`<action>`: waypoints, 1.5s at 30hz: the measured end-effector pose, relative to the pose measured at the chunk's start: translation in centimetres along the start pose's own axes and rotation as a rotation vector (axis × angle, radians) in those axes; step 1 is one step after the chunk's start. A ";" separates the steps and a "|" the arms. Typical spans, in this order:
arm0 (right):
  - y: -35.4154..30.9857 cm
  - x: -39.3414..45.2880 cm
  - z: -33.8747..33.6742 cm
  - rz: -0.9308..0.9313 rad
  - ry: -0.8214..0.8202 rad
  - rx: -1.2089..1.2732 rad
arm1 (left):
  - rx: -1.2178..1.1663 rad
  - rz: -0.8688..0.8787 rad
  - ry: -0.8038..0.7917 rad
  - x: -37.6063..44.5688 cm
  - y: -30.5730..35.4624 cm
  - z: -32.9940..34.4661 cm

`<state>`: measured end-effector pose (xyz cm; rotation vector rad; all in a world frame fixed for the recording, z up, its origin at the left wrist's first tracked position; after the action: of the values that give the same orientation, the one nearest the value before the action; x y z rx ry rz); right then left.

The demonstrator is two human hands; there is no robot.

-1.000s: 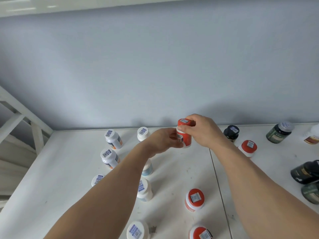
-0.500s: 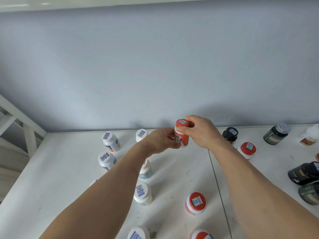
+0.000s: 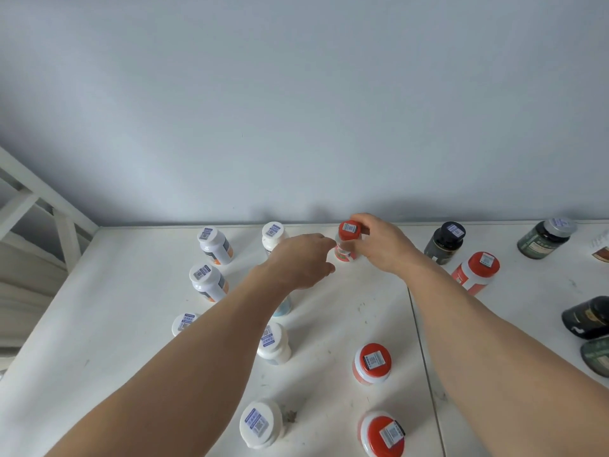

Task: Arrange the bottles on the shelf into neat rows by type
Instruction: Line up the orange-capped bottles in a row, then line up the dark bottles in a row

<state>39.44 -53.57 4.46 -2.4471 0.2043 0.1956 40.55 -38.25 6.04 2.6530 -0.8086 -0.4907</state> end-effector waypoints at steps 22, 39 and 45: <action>-3.0 -21.0 -4.4 -0.148 0.253 -0.696 | 0.254 0.288 0.283 -14.2 12.4 -0.2; 8.2 -39.9 -7.5 -0.038 0.337 -0.386 | 0.064 0.331 0.221 -24.7 22.7 10.5; 14.6 -42.3 -6.6 -0.027 0.211 -0.367 | -0.017 0.217 0.207 -24.8 25.5 15.6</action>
<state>-4.14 -64.85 8.76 -2.8350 0.2455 -0.0438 2.79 -47.09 8.03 2.5075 -1.0046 -0.1631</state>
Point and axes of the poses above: each hand's wrist, its own x-axis towards the middle knuckle, its own z-axis out of the palm, y = z × x, the point moved 6 cm from there along x, towards the middle knuckle, and after that the axes turned 14 degrees about -x, right-handed, at the moved point
